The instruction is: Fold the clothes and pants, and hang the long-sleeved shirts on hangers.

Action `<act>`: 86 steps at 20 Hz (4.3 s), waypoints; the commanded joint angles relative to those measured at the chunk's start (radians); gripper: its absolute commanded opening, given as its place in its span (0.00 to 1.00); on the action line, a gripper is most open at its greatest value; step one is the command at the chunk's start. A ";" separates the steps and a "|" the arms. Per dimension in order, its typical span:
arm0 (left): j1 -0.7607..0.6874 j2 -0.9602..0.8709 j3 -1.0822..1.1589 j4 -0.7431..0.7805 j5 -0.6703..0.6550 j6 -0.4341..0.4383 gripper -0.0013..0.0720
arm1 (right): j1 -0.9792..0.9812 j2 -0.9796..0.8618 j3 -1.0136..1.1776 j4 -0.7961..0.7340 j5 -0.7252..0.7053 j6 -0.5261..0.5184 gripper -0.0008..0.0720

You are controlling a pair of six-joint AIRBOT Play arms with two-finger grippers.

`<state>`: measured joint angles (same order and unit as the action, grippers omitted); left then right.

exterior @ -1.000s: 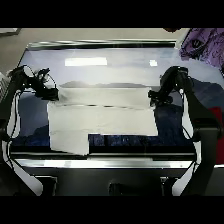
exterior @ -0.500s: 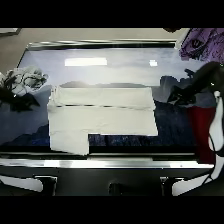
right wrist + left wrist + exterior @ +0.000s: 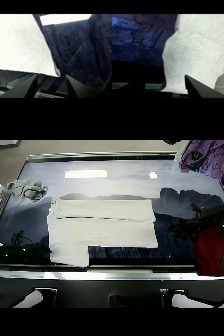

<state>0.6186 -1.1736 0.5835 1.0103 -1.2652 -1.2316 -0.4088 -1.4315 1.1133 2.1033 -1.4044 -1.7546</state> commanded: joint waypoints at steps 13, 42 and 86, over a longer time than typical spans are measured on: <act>-0.108 0.016 -0.080 -0.058 0.037 0.013 0.05 | -0.004 0.019 -0.302 0.175 0.135 -0.101 0.66; -0.130 0.355 0.238 -0.018 -0.120 -0.336 0.05 | 0.201 0.472 -0.187 -0.096 0.006 0.322 0.05; -0.410 -0.513 1.058 0.090 0.054 -0.298 0.47 | 0.196 -0.389 0.157 0.310 0.158 -0.118 0.29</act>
<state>0.2245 -1.6859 1.6409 1.0988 -1.2114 -1.5295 -0.2806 -1.8149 1.2724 2.3932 -1.2812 -1.8587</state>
